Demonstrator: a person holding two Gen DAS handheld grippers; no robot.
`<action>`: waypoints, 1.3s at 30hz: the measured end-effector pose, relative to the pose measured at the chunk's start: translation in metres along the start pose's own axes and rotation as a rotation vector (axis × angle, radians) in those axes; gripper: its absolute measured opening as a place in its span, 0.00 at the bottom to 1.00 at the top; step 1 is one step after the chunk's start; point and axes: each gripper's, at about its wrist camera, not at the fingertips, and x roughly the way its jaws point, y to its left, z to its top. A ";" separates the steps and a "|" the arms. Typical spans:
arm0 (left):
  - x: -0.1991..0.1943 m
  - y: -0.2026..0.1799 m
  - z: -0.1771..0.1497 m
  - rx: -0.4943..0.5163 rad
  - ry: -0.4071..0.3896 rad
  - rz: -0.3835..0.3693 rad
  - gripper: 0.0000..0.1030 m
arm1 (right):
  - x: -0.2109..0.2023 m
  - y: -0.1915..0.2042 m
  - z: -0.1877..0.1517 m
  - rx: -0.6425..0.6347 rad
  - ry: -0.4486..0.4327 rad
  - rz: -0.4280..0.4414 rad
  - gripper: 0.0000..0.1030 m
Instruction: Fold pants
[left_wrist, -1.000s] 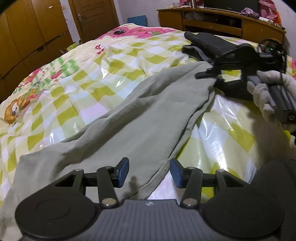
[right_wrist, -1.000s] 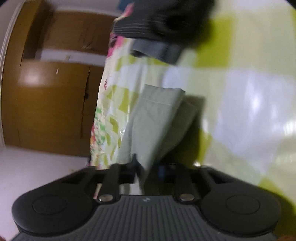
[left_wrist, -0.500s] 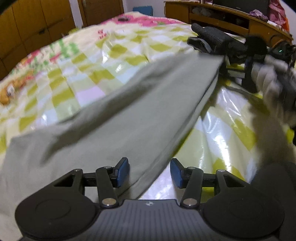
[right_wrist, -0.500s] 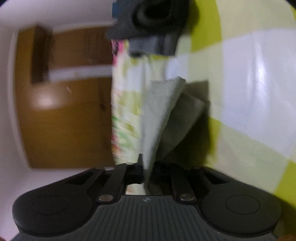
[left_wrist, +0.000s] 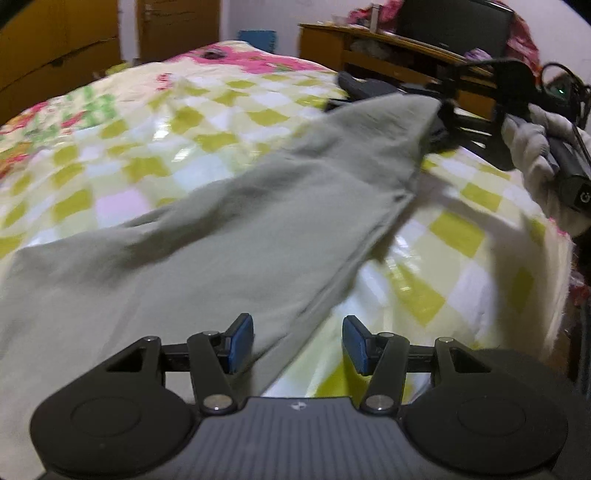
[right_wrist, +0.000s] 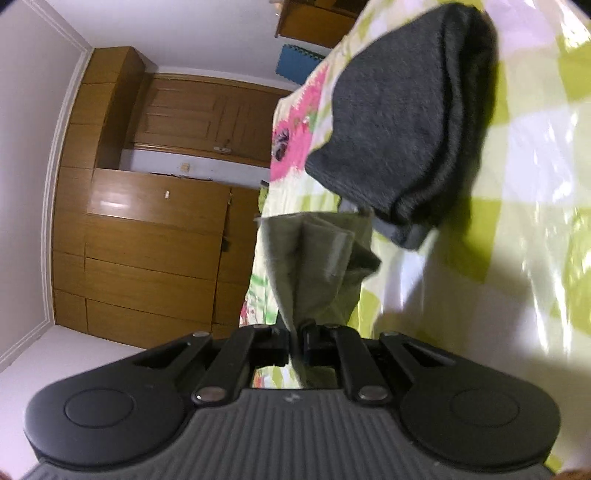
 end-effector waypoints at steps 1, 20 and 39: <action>-0.006 0.008 -0.003 -0.018 -0.006 0.019 0.64 | 0.004 0.005 -0.005 -0.006 0.011 0.007 0.08; -0.157 0.128 -0.132 -0.365 -0.091 0.289 0.67 | 0.191 0.125 -0.420 -0.771 0.912 0.051 0.09; -0.209 0.155 -0.203 -0.513 -0.145 0.315 0.70 | 0.168 0.151 -0.538 -1.177 0.972 0.110 0.09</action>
